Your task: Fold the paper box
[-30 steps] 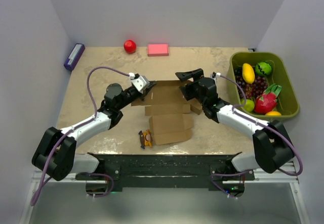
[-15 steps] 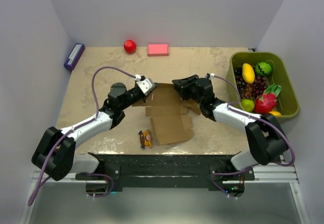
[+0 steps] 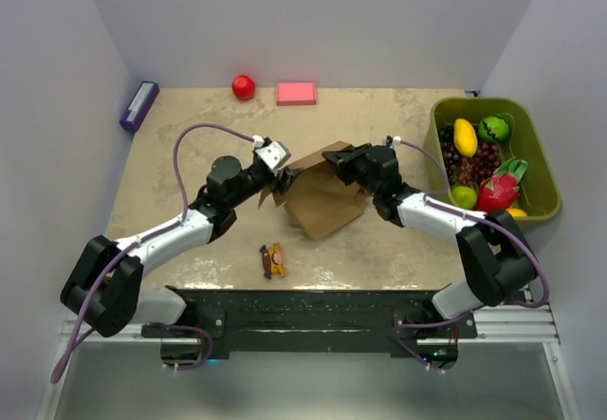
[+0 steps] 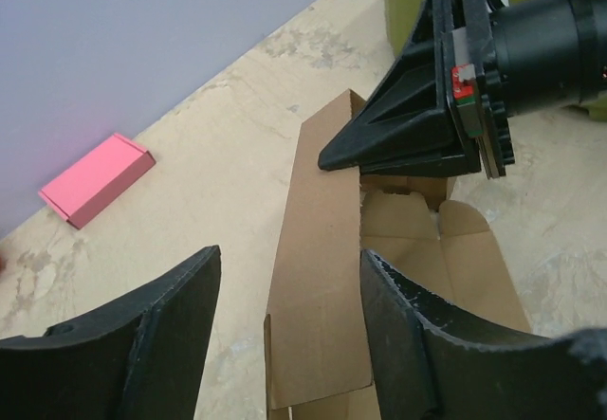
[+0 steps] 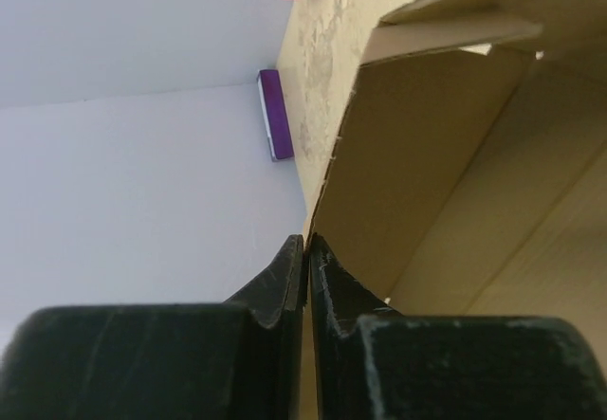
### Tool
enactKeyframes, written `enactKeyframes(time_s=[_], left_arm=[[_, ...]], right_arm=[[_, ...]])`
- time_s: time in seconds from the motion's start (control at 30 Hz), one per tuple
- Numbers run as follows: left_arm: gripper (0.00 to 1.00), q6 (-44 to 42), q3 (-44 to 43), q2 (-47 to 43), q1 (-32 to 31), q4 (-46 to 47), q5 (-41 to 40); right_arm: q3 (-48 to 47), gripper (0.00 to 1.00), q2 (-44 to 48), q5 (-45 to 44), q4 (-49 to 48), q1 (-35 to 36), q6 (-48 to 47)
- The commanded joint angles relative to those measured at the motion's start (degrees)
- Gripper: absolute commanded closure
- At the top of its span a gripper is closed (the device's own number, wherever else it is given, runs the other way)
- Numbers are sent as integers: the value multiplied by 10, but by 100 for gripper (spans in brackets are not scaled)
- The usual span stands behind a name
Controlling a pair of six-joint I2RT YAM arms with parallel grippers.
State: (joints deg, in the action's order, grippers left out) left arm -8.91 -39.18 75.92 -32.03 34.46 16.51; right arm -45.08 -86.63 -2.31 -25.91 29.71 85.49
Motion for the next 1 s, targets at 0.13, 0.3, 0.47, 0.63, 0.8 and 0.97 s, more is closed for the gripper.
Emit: enactKeyframes(time_s=[0.13,0.3,0.47,0.63,0.8,0.97], left_arm=[[32,134,25,-106,-32,12,-149],[34,228,86,-177,-41,-63,-227],[33,290,159,-213,-41,-107,-266],[23,310,212,-238,-40,-107,-300],[20,284,193,-205,-37,-113,-305],[24,253,173,-154,-23,-92,-292]], right_arm=[[0,97,24,-117,18,37,11],[-4,100,17,-184,38,64,34],[-32,100,-4,-234,64,96,53],[-44,100,-17,-244,75,105,51],[-37,100,-14,-250,76,107,49],[-32,100,-6,-258,82,108,46]])
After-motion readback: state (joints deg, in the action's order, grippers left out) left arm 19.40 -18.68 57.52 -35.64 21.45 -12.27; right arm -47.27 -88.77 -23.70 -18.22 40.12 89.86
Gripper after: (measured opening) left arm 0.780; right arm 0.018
